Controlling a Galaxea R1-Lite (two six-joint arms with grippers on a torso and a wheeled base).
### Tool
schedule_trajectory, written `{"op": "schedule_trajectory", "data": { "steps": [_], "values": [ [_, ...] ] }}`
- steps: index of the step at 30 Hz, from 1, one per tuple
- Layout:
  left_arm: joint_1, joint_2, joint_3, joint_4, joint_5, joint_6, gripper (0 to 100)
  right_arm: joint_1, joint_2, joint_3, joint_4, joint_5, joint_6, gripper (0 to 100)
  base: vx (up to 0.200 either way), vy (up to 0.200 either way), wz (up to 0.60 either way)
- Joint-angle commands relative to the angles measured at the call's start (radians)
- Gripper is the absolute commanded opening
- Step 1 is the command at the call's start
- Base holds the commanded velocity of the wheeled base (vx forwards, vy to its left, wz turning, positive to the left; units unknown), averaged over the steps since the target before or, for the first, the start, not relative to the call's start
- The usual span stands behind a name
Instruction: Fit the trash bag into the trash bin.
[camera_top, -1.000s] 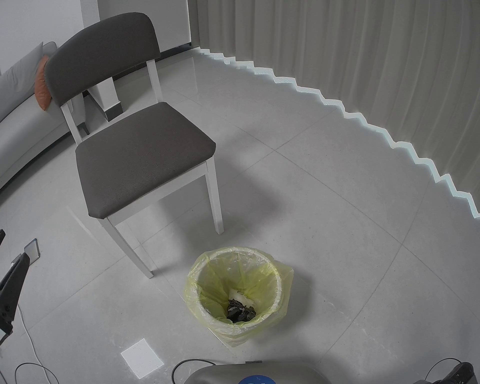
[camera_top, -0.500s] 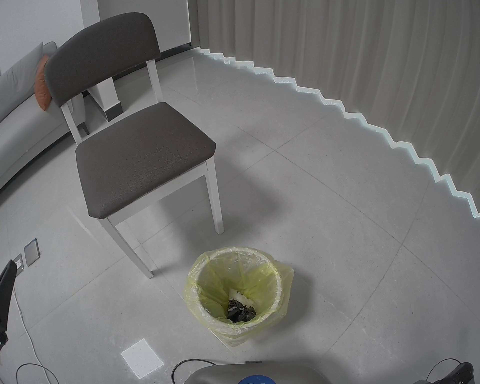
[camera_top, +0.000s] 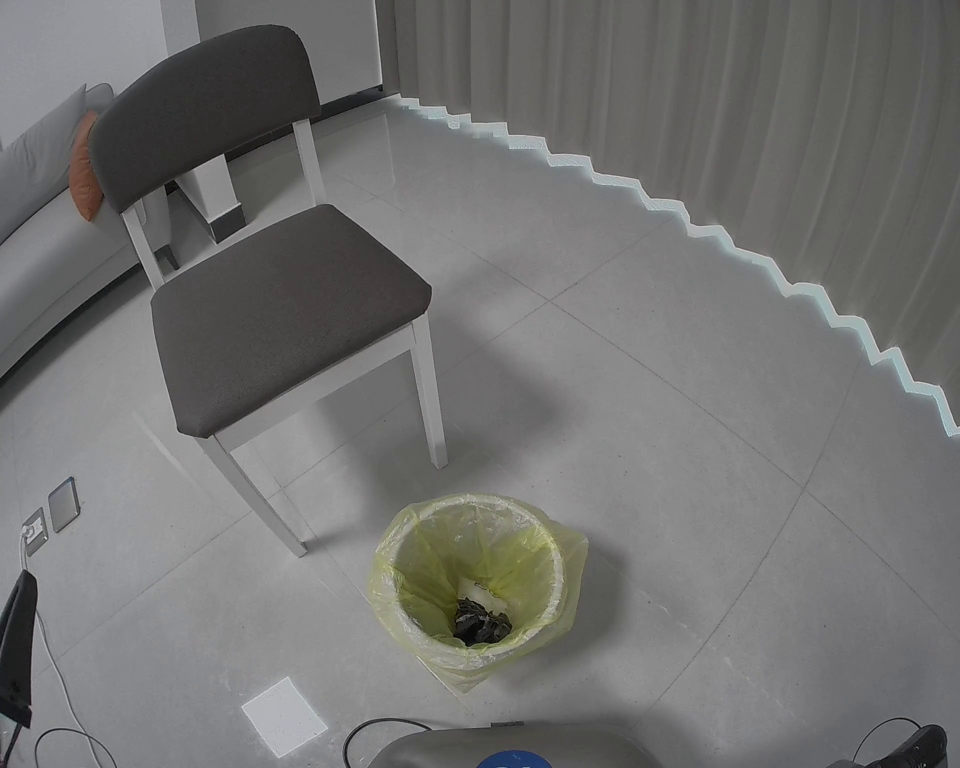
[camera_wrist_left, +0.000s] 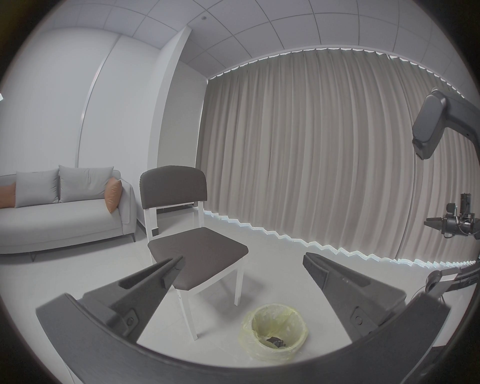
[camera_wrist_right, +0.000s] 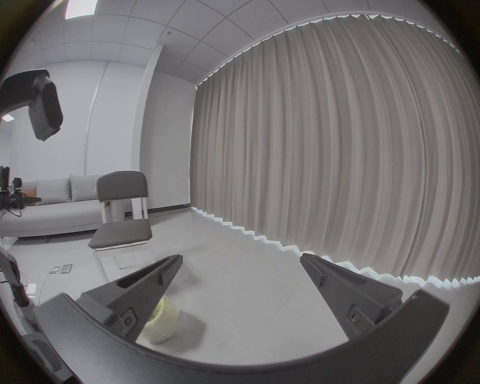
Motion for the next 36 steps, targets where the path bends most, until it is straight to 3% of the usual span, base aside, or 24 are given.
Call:
{"op": "schedule_trajectory", "data": {
  "steps": [1, 4, 12, 18, 24, 33, 36],
  "values": [
    [0.038, -0.056, 0.04, 0.0, -0.027, -0.001, 100, 0.0, -0.004, 0.263, -0.272, 0.015, 0.002, 100, 0.0, 0.0, 0.0],
    [0.049, -0.055, 0.042, 0.0, -0.029, -0.001, 100, 0.0, -0.004, 0.298, -0.333, 0.049, 0.014, 100, 0.0, 0.0, 0.0],
    [0.107, -0.062, 0.077, 0.0, -0.113, -0.003, 100, 0.0, -0.004, 0.298, -0.16, 0.03, 0.025, 100, 0.0, 0.0, 0.0],
    [0.119, -0.067, 0.079, -0.002, -0.125, -0.001, 100, 0.0, -0.003, 0.298, -0.163, 0.027, 0.052, 100, 0.0, 0.0, 0.0],
    [0.122, -0.091, 0.079, -0.002, -0.127, -0.003, 100, -0.001, -0.003, 0.298, -0.155, -0.089, -0.015, 100, 0.0, 0.0, 0.0],
    [0.122, -0.108, 0.074, -0.002, -0.127, -0.001, 100, -0.001, -0.003, 0.298, -0.154, -0.071, -0.02, 100, 0.0, 0.0, 0.0],
    [0.125, -0.116, 0.079, -0.002, -0.127, -0.003, 100, 0.0, -0.003, 0.298, -0.138, -0.019, -0.035, 100, 0.0, 0.0, 0.0]
  ]
}}
